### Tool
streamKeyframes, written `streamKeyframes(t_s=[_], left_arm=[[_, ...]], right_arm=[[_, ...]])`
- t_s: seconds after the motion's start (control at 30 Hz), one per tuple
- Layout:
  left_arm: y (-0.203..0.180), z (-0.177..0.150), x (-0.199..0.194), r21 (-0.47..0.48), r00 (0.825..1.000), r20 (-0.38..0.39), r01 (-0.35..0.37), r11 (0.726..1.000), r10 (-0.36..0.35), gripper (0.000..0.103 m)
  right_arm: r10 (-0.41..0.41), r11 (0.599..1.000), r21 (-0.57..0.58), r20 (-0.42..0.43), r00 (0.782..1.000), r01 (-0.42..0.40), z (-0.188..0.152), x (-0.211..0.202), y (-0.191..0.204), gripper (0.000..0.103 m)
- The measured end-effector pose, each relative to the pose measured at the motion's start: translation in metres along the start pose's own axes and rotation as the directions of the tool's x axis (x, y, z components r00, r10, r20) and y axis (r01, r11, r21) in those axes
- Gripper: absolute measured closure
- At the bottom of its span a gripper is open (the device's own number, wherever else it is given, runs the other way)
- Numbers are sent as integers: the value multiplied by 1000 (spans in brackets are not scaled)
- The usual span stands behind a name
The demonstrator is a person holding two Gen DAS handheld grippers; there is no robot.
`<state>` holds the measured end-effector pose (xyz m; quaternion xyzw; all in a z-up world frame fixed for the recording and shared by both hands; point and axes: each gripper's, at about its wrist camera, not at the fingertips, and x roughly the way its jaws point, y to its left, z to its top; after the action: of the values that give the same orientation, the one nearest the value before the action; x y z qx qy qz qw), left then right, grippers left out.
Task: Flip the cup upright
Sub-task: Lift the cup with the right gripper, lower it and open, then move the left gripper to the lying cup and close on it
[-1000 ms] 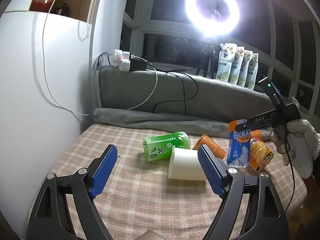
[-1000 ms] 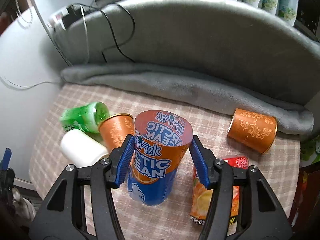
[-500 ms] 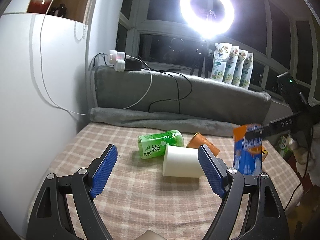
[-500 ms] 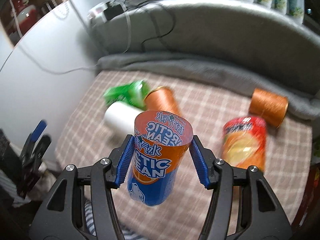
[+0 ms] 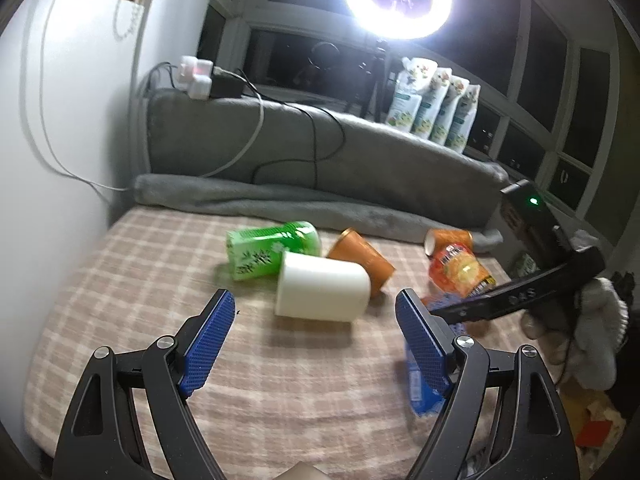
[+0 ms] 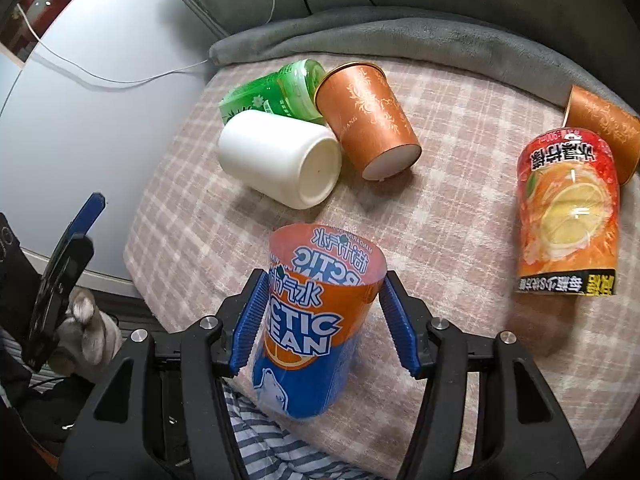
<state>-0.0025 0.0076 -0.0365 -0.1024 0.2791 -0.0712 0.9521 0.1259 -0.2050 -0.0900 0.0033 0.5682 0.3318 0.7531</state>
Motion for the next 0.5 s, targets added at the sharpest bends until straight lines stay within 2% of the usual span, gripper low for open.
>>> streamKeyframes(t_s=[0.23, 0.4, 0.5], left_arm=[[-3, -3, 12, -40, 996, -66, 64, 997, -66, 20], [-7, -6, 22, -48, 990, -106, 91, 995, -96, 20], [-12, -7, 30, -50, 984, -133, 114, 992, -120, 20]], right_arm=[[-35, 999, 4, 43, 998, 35, 3, 5, 0, 34], [-55, 998, 21, 95, 994, 53, 2, -3, -5, 24], [-49, 998, 40, 133, 990, 44, -2, -14, -9, 23]])
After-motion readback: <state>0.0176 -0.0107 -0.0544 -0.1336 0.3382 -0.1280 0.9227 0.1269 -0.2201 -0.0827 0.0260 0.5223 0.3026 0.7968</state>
